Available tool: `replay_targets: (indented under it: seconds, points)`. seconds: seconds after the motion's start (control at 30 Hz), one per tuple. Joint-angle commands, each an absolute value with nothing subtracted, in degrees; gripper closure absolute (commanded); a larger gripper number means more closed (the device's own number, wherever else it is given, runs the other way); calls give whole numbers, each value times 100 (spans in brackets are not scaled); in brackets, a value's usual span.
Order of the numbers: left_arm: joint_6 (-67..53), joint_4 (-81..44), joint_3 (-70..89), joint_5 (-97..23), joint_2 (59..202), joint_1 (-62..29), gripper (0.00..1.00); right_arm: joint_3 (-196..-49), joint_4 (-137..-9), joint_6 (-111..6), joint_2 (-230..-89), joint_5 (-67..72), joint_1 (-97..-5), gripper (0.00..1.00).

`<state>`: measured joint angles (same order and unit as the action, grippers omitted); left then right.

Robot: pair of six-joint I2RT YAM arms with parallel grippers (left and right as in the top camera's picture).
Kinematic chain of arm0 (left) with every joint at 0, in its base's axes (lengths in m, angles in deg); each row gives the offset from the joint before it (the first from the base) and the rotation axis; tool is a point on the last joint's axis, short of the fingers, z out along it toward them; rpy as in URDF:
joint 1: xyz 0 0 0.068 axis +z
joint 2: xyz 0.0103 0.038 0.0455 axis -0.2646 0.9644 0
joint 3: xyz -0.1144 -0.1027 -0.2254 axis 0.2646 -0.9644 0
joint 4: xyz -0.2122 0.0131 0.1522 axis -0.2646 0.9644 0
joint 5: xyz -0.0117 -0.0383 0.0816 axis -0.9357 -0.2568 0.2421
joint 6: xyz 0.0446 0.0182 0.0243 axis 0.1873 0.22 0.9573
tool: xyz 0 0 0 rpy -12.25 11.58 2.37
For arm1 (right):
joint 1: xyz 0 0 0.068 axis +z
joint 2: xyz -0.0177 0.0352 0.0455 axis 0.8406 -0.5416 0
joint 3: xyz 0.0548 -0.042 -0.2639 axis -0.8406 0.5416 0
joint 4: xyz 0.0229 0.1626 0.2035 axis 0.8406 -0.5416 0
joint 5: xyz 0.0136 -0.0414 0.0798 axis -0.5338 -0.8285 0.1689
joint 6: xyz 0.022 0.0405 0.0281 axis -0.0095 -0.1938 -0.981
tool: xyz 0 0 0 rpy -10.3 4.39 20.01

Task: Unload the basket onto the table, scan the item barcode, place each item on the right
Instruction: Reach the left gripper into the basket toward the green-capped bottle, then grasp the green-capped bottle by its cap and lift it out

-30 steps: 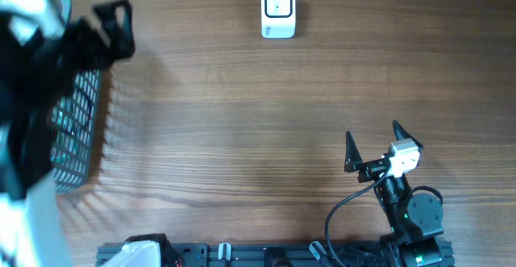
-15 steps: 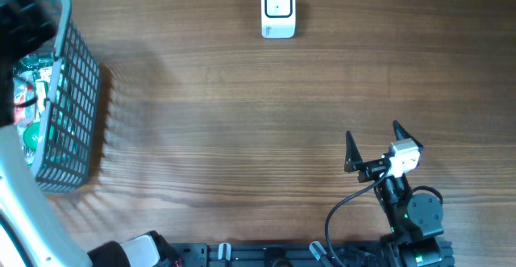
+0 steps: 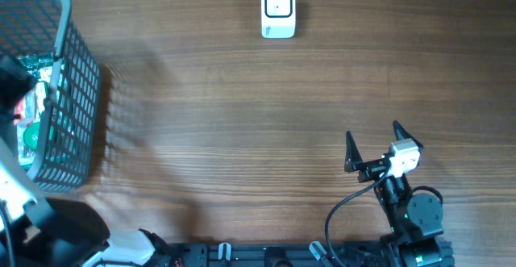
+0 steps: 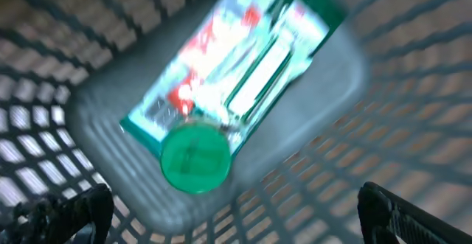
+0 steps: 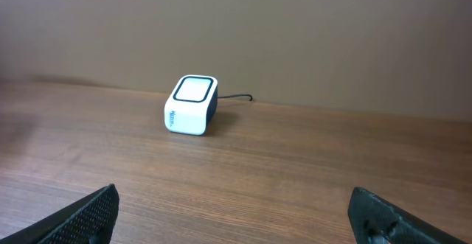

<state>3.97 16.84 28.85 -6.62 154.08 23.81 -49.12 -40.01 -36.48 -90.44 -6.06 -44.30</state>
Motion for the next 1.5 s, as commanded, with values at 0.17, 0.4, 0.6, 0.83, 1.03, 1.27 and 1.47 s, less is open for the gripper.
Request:
replay_targets:
  seconds: [0.17,0.4,0.6,0.83,1.03,1.27,1.47]
  points:
    - [345,808,1416,-91,15502,2462,0,-4910,-3975,-3578,-9057,-702,-4452,0]
    - [347,346,837,-93,15506,2659,0,-4910,-3975,-3580,-9057,-702,-4454,0]
    - [365,82,618,-244,15509,2810,0,-4910,-3975,-3580,-9057,-702,-4454,0]
    - [365,-154,603,-249,15539,2812,0,-4910,-3975,-3578,-9057,-702,-4452,0]
    - [365,-215,577,-485,15802,2812,0,-4910,-3975,-3580,-9057,-702,-4454,0]
    - [365,-281,577,-485,16040,2812,0,-4910,-3973,-3580,-9057,-702,-4452,0]
    - [367,-290,476,-480,16064,2814,2,-4910,-3975,-3578,-9057,-702,-4452,0]
